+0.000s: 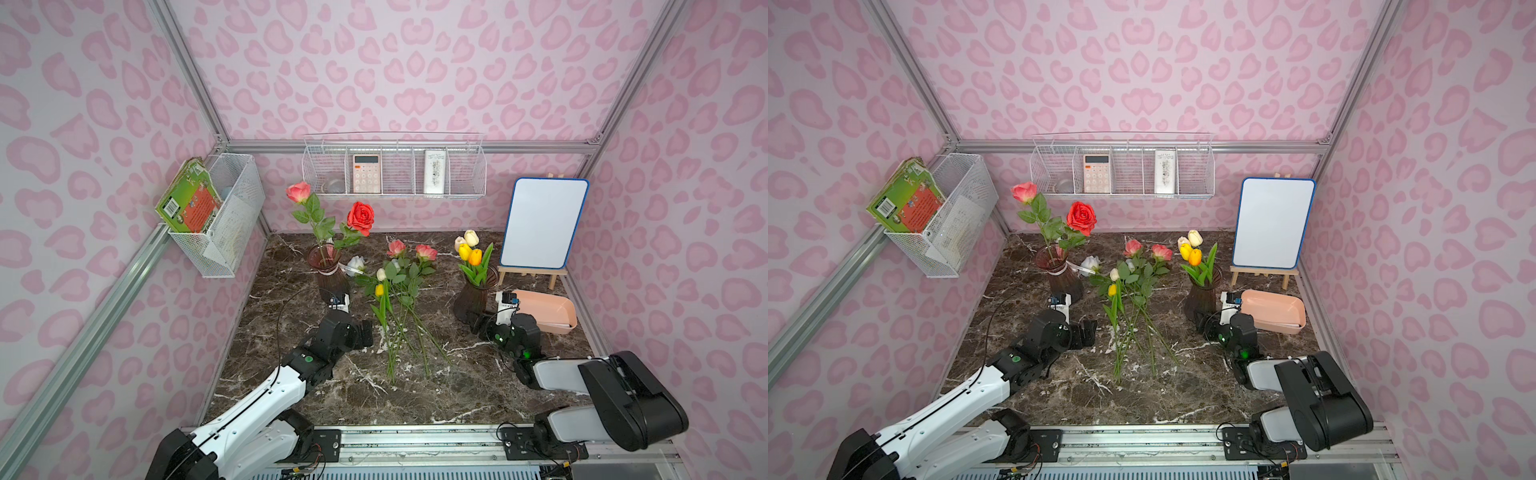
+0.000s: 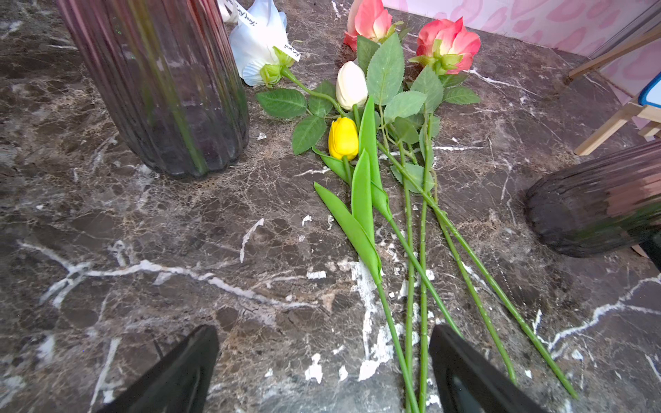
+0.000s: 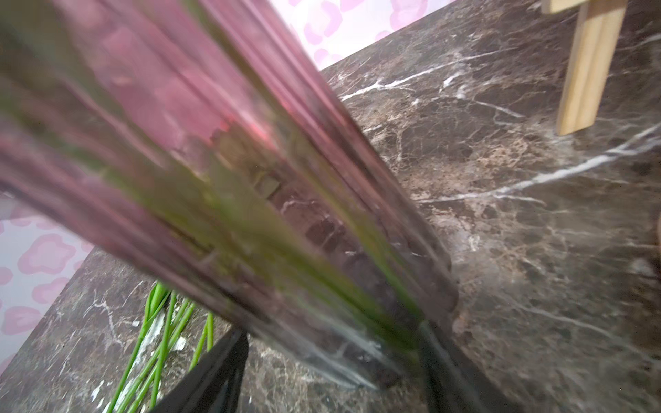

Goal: Arrange the flowers in different vases according to their variety
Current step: Move the vase to the center of the board, then pick up the flower at the center of the board.

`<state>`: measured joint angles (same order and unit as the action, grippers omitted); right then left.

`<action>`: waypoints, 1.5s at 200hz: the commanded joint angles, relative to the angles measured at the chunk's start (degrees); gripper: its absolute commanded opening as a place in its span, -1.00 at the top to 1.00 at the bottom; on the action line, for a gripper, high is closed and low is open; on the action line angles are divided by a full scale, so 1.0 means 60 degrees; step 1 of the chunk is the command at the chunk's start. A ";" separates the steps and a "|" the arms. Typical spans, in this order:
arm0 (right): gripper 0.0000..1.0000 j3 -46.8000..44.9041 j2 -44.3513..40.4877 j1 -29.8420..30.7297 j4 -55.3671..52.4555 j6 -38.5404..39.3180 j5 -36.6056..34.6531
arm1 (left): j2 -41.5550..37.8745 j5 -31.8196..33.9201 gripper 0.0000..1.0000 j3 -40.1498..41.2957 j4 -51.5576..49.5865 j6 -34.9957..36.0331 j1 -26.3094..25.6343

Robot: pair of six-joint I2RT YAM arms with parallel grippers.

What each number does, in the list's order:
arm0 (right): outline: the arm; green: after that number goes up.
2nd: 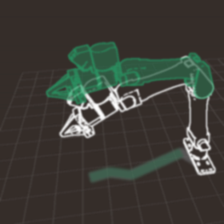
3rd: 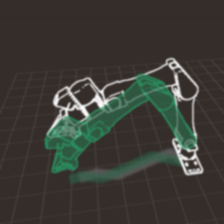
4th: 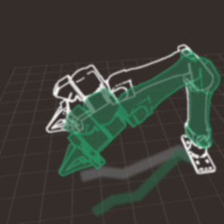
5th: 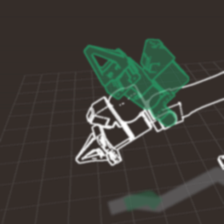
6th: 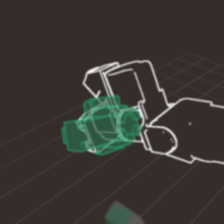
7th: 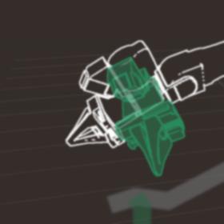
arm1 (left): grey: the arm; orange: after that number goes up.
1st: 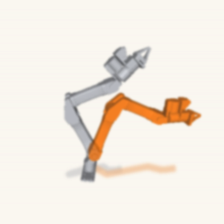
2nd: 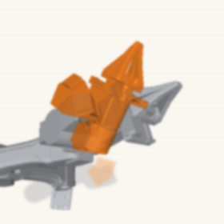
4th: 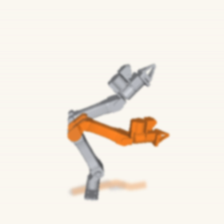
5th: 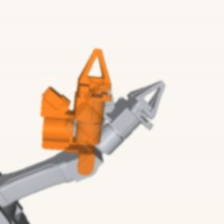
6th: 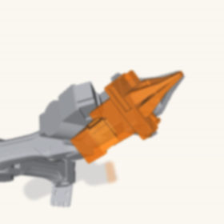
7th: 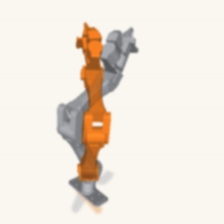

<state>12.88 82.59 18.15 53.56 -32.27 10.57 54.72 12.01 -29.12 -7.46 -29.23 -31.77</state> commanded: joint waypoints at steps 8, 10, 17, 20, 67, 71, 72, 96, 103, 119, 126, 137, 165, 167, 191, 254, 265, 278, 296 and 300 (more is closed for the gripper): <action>-0.46 0.0514 0.1161 0.0027 0.1239 -0.0129 0.0045 | -0.0023 0.0199 -0.93 -0.0010 -0.0023 0.0068 0.0007; -0.46 0.0561 0.1264 0.0023 0.1269 -0.0129 0.0034 | -0.0023 0.0200 -0.93 -0.0009 -0.0029 0.0068 0.0007; -0.45 0.0712 0.1575 0.0015 0.1374 -0.0143 0.0012 | -0.0025 0.0200 -0.93 -0.0012 -0.0029 0.0068 0.0007; -0.44 0.0779 0.1712 0.0013 0.1426 -0.0144 0.0019 | -0.0034 0.0202 -0.93 -0.0002 -0.0025 0.0068 0.0007; -0.43 0.2136 0.3426 -0.0022 0.1441 -0.0414 0.0066 | 0.0108 0.0093 -0.93 -0.0022 0.0056 0.0068 0.0007; -0.42 0.2301 0.3538 -0.0037 0.1350 -0.0456 0.0082 | 0.0151 0.0070 -0.94 -0.0037 0.0057 0.0068 0.0007; -0.42 0.2340 0.3566 -0.0037 0.1331 -0.0468 0.0091 | 0.0152 0.0067 -0.93 -0.0038 0.0065 0.0068 0.0007; -0.41 0.3285 0.4190 -0.0074 0.0737 -0.0578 0.0160 | 0.0413 -0.0035 -0.93 -0.0124 0.0058 0.0082 0.0008; -0.41 0.3520 0.4337 -0.0079 0.0555 -0.0580 0.0198 | 0.0474 -0.0056 -0.93 -0.0139 0.0058 0.0082 0.0007; -0.42 0.3944 0.4543 -0.0092 0.0179 -0.0632 0.0333 | 0.0609 -0.0175 -0.92 -0.0199 0.0002 0.0069 0.0007; -0.43 0.3996 0.4550 -0.0075 0.0115 -0.0707 0.0417 | 0.0689 -0.0290 -0.93 -0.0239 -0.0060 0.0068 0.0007; -0.43 0.3954 0.4452 -0.0041 0.0045 -0.0818 0.0535 | 0.0894 -0.0526 -0.92 -0.0325 -0.0119 0.0068 0.0007; -0.45 0.3683 0.3629 0.0062 -0.1057 -0.0920 0.0519 | 0.1625 -0.1302 -0.84 -0.0891 -0.0843 -0.0156 0.0007; -0.46 0.3653 0.3544 0.0091 -0.1140 -0.0920 0.0515 | 0.1689 -0.1376 -0.83 -0.0918 -0.0904 -0.0182 0.0007; -0.49 0.3385 0.2412 0.0345 -0.2400 -0.0617 0.0395 | 0.2299 -0.2061 -0.70 -0.1658 -0.1737 -0.0409 -0.0113; -0.58 0.2321 -0.0542 0.0780 -0.3639 0.0753 -0.0026 | 0.3968 -0.1912 -0.28 -0.2885 -0.3674 -0.1055 -0.0845; -0.58 0.1999 -0.0914 0.0798 -0.3519 0.1085 -0.0233 | 0.4158 -0.1733 -0.16 -0.2952 -0.3727 -0.1125 -0.0901; -0.59 0.1592 -0.1181 0.0798 -0.3127 0.1294 -0.0544 | 0.4456 -0.1638 -0.09 -0.3120 -0.3726 -0.1138 -0.0923; -0.59 0.1190 -0.1229 0.0798 -0.2613 0.1452 -0.0766 | 0.5068 -0.1701 -0.06 -0.3534 -0.3779 -0.1061 -0.0938; -0.59 0.1112 -0.1205 0.0778 -0.2488 0.1369 -0.0761 | 0.5216 -0.1753 -0.06 -0.3614 -0.3756 -0.1048 -0.0939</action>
<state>21.61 75.55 22.85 34.72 -26.65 8.88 82.74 0.99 -48.40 -28.32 -35.31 -37.28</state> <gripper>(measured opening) 0.795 0.531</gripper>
